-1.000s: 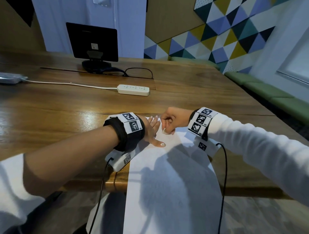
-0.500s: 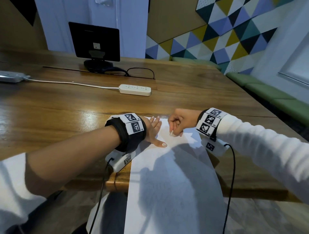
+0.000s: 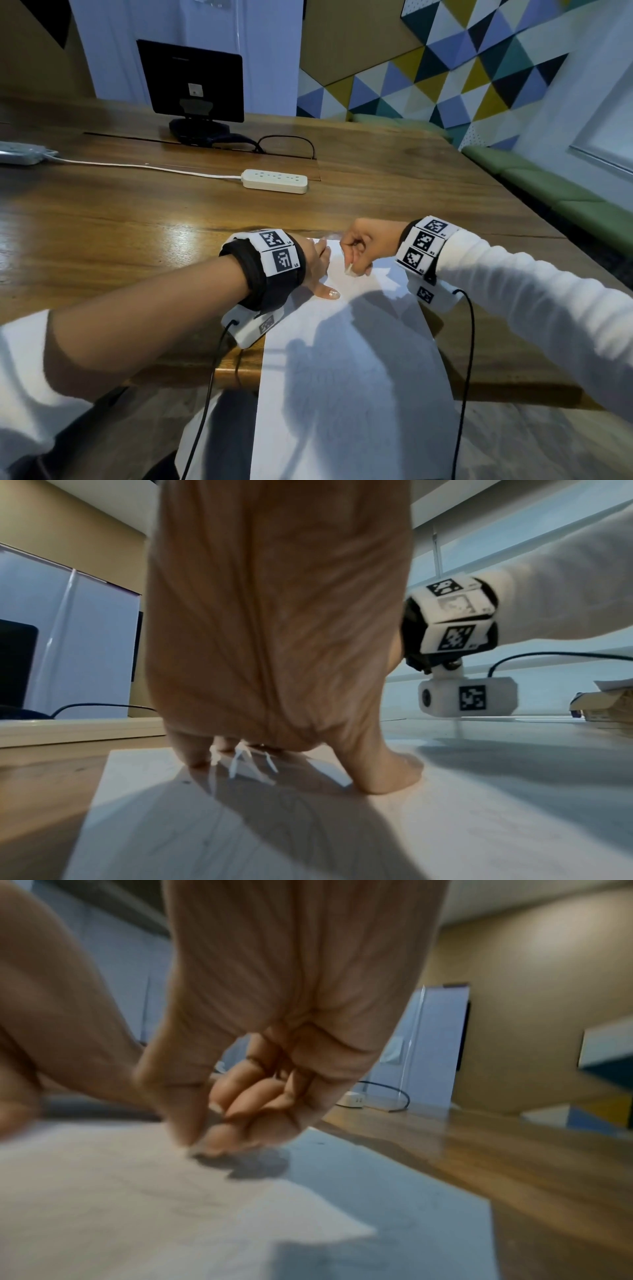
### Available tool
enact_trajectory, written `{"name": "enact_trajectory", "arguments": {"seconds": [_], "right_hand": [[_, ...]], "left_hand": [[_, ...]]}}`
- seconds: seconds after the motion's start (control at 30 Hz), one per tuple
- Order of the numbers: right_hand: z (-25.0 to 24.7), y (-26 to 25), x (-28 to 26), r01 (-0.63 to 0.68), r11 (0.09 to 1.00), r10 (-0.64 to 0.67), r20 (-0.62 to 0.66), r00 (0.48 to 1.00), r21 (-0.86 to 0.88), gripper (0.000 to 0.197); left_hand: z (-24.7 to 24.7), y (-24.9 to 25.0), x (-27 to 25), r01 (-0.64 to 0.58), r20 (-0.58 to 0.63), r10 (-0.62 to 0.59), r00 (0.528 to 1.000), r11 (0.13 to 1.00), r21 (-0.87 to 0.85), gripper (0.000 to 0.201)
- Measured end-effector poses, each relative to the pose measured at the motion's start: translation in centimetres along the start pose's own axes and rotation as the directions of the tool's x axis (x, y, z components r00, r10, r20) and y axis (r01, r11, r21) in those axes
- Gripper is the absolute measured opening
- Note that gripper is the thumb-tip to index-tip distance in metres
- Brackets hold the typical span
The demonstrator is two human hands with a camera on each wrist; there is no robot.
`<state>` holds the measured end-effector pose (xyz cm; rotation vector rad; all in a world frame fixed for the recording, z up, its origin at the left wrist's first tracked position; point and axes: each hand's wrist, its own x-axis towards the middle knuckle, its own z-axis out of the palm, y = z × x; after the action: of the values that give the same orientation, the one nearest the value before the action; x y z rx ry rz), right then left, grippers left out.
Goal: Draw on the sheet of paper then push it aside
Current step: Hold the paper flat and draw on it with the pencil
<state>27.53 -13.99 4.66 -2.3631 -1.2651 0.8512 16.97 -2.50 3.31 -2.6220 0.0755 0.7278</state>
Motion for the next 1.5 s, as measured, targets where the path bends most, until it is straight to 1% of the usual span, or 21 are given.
{"name": "enact_trajectory", "arguments": {"seconds": [0.13,0.23,0.3,0.37,0.43,0.5,0.63,0.67,0.77,0.8,0.87,0.9,0.93,1.0,1.03,1.07,1.17,1.2,1.33,1.43,1.5], "right_hand": [[0.0,0.2,0.2,-0.001,0.998,-0.004,-0.096,0.995,-0.057,0.015],[0.1,0.4,-0.3,0.005,1.0,-0.005,-0.047,0.999,-0.014,0.012],[-0.3,0.9,0.0,-0.015,1.0,0.013,-0.124,0.992,-0.017,0.012],[-0.3,0.8,0.2,-0.019,0.998,0.008,-0.183,0.983,-0.062,0.01],[-0.2,0.7,-0.1,0.002,0.999,-0.008,-0.106,0.994,-0.054,0.013],[-0.3,0.7,-0.4,-0.003,1.0,0.004,-0.031,1.0,0.016,0.012],[-0.5,1.0,0.1,-0.013,0.998,-0.001,-0.199,0.98,-0.067,0.011],[-0.3,1.0,-0.1,-0.005,0.998,-0.006,-0.181,0.983,-0.061,0.011],[-0.3,0.9,-0.8,0.005,1.0,-0.005,-0.034,0.999,-0.005,0.015],[-0.6,1.1,-0.6,-0.005,1.0,0.004,-0.053,0.999,-0.023,0.014],[-0.8,1.3,0.0,-0.016,0.996,-0.001,-0.188,0.982,-0.09,0.013],[-0.8,1.3,0.0,-0.026,0.996,0.006,-0.216,0.976,-0.089,0.013],[-0.6,1.3,-0.2,-0.028,0.997,0.014,-0.193,0.981,-0.067,0.014],[-0.3,1.3,-0.8,-0.02,1.0,0.019,-0.053,0.998,-0.017,0.013],[-0.2,1.2,-1.1,-0.026,1.0,0.026,-0.017,1.0,0.004,0.012],[-0.2,1.4,-1.3,-0.03,0.999,0.031,-0.03,0.999,0.017,0.012],[-0.1,1.9,-1.1,-0.017,1.0,0.019,-0.177,0.984,0.016,0.012],[0.1,1.9,-1.2,-0.007,1.0,0.01,-0.184,0.983,0.017,0.013],[0.0,1.8,-1.8,-0.006,0.999,0.008,-0.05,0.999,0.042,0.013],[-0.4,2.0,-1.3,-0.019,1.0,0.02,-0.166,0.986,0.01,0.012],[-0.3,2.1,-1.3,-0.018,1.0,0.019,-0.148,0.989,0.008,0.013]], "left_hand": [[0.3,0.1,0.3,0.009,-0.006,-0.009,1.0,1.0,0.015,0.091],[0.2,0.2,0.3,0.011,-0.023,-0.01,1.0,0.999,0.044,0.091],[0.4,0.0,0.1,-0.01,-0.039,0.011,0.999,0.999,0.036,0.089],[0.6,-0.2,0.0,-0.063,-0.058,0.062,0.996,0.998,-0.03,0.085],[0.5,-0.5,-0.3,-0.094,-0.041,0.091,0.995,0.993,-0.071,0.085],[0.1,-0.5,-0.5,-0.076,-0.008,0.075,0.997,0.997,-0.027,0.087],[-0.3,-0.2,-0.2,-0.077,-0.002,0.077,0.997,0.997,0.009,0.089],[-0.4,-0.3,-0.1,-0.077,-0.002,0.077,0.997,0.997,0.009,0.09],[-0.4,-0.5,0.1,-0.101,0.008,0.101,0.995,0.995,0.006,0.092],[-0.5,-0.5,0.2,-0.108,0.008,0.108,0.994,0.994,0.009,0.092],[-0.5,-0.5,0.3,-0.107,0.009,0.107,0.994,0.994,0.015,0.093],[-0.5,-0.4,0.3,-0.101,0.012,0.101,0.995,0.995,0.019,0.094],[-0.6,-0.4,0.3,-0.092,0.014,0.092,0.996,0.995,0.027,0.095],[-0.7,-0.4,0.2,-0.082,0.014,0.082,0.997,0.996,0.029,0.095],[-0.7,-0.4,0.2,-0.083,0.012,0.083,0.997,0.996,0.024,0.096],[-0.7,-0.4,0.2,-0.086,0.007,0.086,0.996,0.996,0.02,0.096],[-0.6,-0.5,0.2,-0.088,0.003,0.088,0.996,0.996,0.015,0.096],[-0.6,-0.5,0.3,-0.091,0.003,0.091,0.996,0.996,0.002,0.096],[-0.9,-0.4,0.0,-0.092,0.003,0.092,0.996,0.996,0.0,0.096],[-1.3,0.0,-0.1,-0.059,0.013,0.059,0.998,0.997,0.053,0.095],[-1.3,0.1,-0.2,-0.059,0.021,0.058,0.998,0.998,0.031,0.095]]}}
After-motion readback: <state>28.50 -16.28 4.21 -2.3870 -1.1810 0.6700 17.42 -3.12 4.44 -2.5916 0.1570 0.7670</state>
